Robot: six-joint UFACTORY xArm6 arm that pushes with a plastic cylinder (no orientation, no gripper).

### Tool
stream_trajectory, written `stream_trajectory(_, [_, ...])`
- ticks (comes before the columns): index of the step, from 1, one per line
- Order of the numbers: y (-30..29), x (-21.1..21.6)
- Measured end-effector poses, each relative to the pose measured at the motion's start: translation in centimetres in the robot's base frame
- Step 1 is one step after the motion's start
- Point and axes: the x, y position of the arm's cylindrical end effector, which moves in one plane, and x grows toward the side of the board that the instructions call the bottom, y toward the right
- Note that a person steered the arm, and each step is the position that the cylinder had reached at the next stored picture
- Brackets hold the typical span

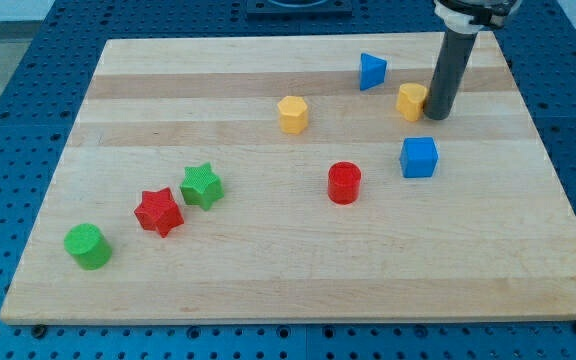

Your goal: Slide the yellow hexagon to the green star

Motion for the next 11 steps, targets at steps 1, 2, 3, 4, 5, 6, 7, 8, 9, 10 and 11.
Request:
stream_trajectory(1, [-0.3,0.0])
stream_trajectory(2, [-1.5,0.0])
stream_trajectory(3, [-2.0,0.0])
stream_trajectory(4, [-1.9,0.0])
stream_trajectory(5, [1.1,0.0])
stream_trajectory(6, [0.3,-0.6])
stream_trajectory(7, [-1.8,-1.6])
stream_trajectory(8, [-3.5,-3.3])
stream_trajectory(9, [-5.1,-3.9])
stream_trajectory(10, [-5.6,-3.9])
stream_trajectory(11, [-5.7,-3.9])
